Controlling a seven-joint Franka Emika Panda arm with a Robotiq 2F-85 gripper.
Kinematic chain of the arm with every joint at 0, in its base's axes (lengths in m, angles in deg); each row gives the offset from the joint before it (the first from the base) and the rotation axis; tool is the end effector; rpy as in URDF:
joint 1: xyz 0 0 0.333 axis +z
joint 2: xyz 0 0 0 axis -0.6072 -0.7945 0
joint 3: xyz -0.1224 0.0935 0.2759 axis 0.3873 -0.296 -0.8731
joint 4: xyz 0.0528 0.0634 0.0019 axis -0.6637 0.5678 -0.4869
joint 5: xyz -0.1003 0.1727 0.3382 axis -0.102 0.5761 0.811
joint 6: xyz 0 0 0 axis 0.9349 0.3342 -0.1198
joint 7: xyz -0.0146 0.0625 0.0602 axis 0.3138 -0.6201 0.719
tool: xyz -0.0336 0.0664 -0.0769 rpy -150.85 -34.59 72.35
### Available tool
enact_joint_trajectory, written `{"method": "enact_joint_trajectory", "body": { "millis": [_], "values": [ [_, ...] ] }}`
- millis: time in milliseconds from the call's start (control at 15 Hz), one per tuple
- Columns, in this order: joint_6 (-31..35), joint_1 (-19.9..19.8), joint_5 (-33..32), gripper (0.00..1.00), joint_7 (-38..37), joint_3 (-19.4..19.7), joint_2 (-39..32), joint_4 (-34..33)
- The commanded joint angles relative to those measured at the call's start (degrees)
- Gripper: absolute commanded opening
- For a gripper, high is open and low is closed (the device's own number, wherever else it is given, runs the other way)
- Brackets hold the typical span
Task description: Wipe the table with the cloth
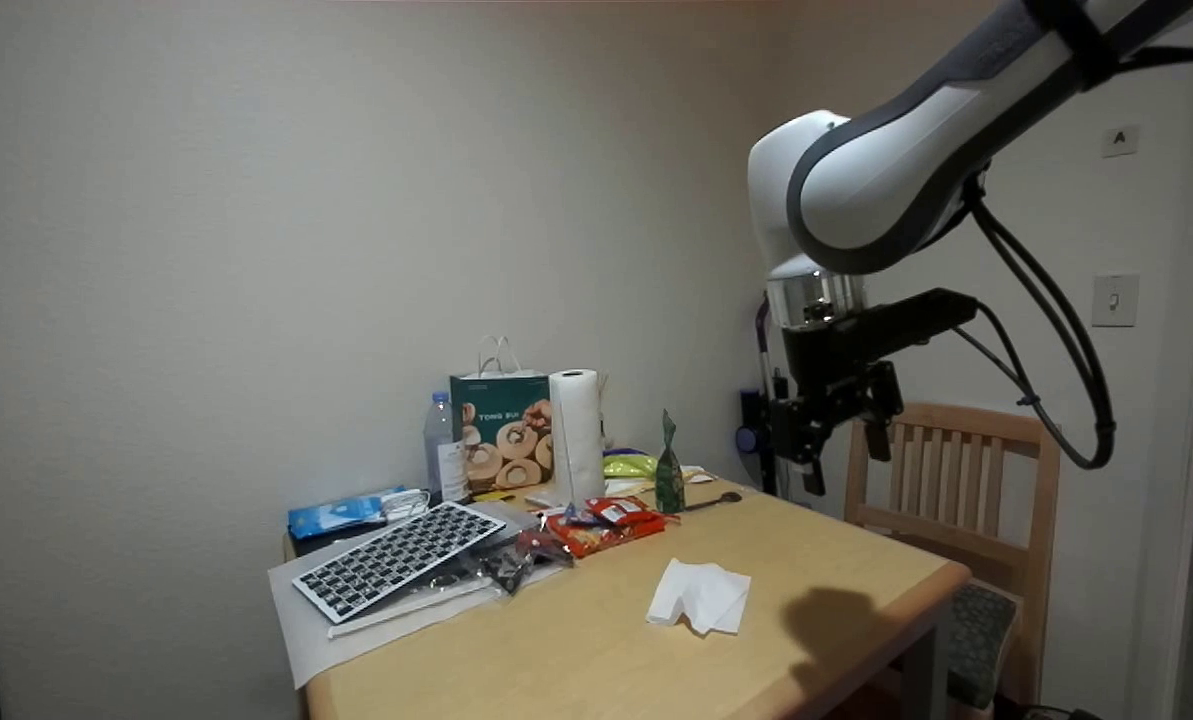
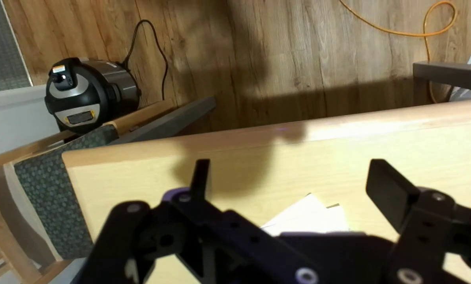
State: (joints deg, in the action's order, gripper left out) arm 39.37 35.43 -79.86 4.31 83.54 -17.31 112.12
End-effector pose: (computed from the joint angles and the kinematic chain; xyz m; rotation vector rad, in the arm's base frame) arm 0.4596 0.0035 0.4014 2.9168 -0.3407 -0.0827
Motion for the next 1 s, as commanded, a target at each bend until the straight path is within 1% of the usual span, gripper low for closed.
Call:
{"method": "enact_joint_trajectory", "body": {
  "millis": [0,133,333,400,600,933],
  "values": [
    [-0.1,0.3,0.0,1.0,0.2,0.3,-1.3,-0.7],
    [-0.2,0.4,0.0,1.0,0.3,0.6,-3.0,-1.8],
    [-0.2,0.4,-0.1,1.0,0.3,0.7,-3.2,-2.0],
    [0.6,0.4,0.8,1.0,0.1,0.8,-3.9,-2.4],
    [4.4,0.6,3.9,1.0,0.9,1.0,-9.1,-5.0],
    [7.0,1.6,4.0,1.0,1.9,1.2,-15.8,-9.1]
  ]
}}
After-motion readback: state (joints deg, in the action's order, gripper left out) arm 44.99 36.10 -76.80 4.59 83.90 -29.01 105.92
